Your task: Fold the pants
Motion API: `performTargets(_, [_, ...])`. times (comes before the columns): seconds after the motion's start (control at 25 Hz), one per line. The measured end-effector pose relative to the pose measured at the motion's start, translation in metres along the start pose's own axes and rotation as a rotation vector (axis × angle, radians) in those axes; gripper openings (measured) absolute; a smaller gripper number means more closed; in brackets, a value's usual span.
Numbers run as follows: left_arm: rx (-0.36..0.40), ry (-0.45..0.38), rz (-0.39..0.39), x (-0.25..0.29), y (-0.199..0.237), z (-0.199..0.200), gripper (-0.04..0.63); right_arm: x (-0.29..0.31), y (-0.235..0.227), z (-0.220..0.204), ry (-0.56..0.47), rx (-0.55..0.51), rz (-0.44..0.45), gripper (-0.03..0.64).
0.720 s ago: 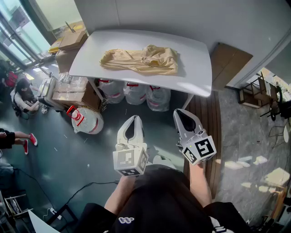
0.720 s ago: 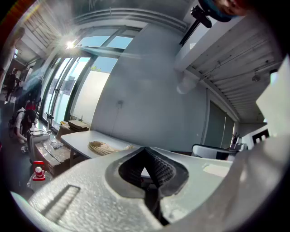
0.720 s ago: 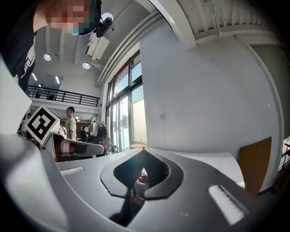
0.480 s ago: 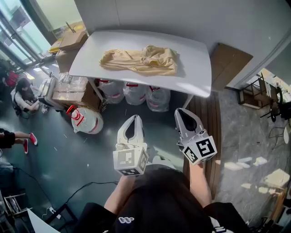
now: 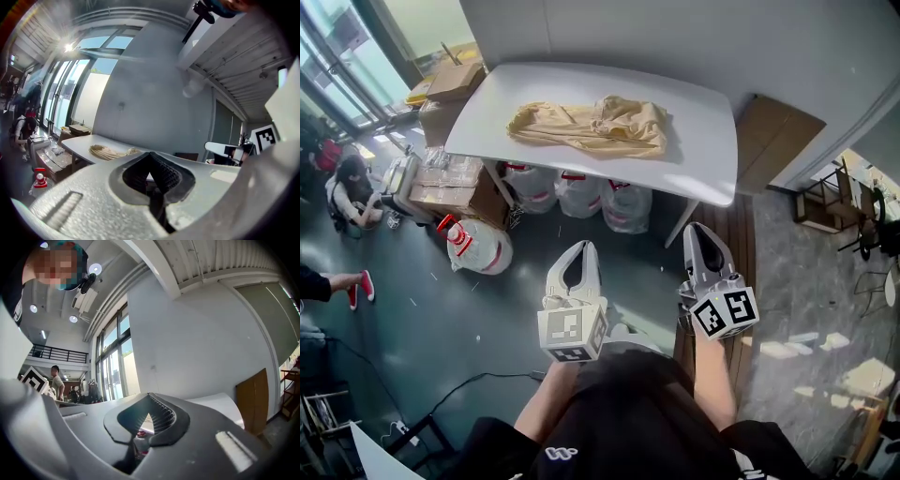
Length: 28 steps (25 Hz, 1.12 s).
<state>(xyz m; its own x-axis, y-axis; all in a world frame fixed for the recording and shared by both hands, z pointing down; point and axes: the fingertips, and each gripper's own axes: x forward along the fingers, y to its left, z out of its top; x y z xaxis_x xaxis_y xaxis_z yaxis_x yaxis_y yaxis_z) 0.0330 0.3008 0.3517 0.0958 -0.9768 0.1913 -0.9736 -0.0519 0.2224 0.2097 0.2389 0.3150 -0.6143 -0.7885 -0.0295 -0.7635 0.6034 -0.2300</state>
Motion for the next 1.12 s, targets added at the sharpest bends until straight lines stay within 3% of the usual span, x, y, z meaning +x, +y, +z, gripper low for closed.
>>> performTargets(0.28, [0.021, -0.003, -0.03, 0.004, -0.023, 0.007, 0.003, -0.018, -0.044, 0.024, -0.042, 0.033, -0.031, 0.0])
performTargets(0.48, [0.044, -0.067, -0.057, 0.015, -0.029, 0.029, 0.003, 0.014, -0.048, 0.081, -0.02, -0.124, 0.128, 0.0])
performTargets(0.68, [0.066, -0.022, -0.091, 0.011, -0.038, 0.012, 0.003, -0.014, -0.061, 0.124, -0.045, -0.217, 0.062, 0.0])
performTargets(0.92, [0.081, -0.013, -0.05, 0.013, -0.038, 0.002, 0.003, -0.025, -0.052, 0.122, -0.033, -0.339, 0.06, 0.001])
performTargets(1.08, [0.105, -0.005, -0.075, 0.022, -0.054, -0.001, 0.003, -0.032, -0.066, 0.112, -0.046, -0.269, 0.024, 0.0])
performTargets(1.12, [0.111, -0.003, -0.083, 0.026, -0.055, 0.0, 0.062, -0.03, -0.068, 0.111, -0.058, -0.245, 0.033, 0.003])
